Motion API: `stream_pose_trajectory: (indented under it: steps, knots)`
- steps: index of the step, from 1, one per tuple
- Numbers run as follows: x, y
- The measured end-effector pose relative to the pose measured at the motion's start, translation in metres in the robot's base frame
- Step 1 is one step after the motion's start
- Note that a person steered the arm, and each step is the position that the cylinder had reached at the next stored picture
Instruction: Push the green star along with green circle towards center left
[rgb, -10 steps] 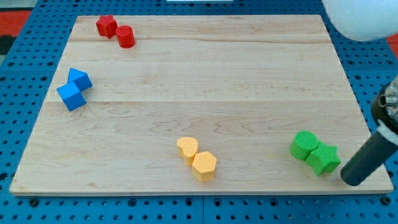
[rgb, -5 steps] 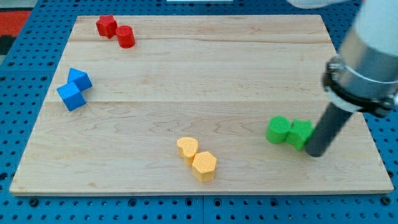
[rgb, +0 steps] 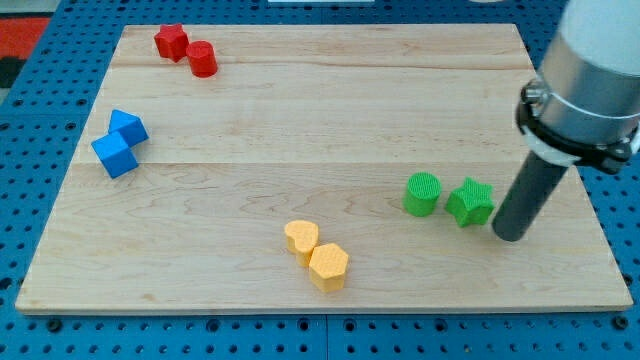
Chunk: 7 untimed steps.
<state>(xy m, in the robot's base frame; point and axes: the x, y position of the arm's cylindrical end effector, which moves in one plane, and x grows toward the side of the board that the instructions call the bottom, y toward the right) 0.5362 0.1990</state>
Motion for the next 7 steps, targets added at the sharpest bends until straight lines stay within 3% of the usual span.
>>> stream_pose_trajectory:
  steps: [2,4,7]
  knots:
    - [-0.024,-0.003]
    - [-0.025,-0.075]
    - [-0.062,-0.177]
